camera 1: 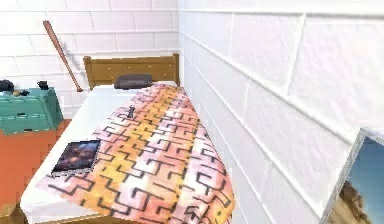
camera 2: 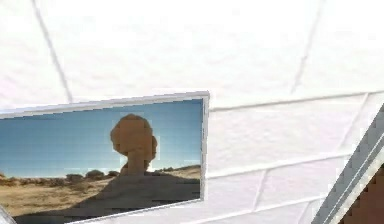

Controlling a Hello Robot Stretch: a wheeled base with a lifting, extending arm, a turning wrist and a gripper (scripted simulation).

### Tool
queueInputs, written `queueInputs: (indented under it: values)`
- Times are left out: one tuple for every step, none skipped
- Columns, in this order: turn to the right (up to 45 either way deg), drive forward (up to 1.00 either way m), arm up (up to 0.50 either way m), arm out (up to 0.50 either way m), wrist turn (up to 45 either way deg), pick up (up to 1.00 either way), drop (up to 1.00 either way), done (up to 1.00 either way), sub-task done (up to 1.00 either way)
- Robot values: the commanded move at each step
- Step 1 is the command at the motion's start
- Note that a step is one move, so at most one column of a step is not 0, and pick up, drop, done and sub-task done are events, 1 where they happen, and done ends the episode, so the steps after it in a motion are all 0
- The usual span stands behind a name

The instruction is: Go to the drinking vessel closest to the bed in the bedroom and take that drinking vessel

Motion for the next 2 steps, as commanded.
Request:
queueInputs:
  values:
    - [0.0, 0.10, 0.00, 0.00, 0.0, 0.00, 0.00, 0.00, 0.00]
    - [-45.0, 0.00, 0.00, 0.00, 0.0, 0.00, 0.00, 0.00, 0.00]
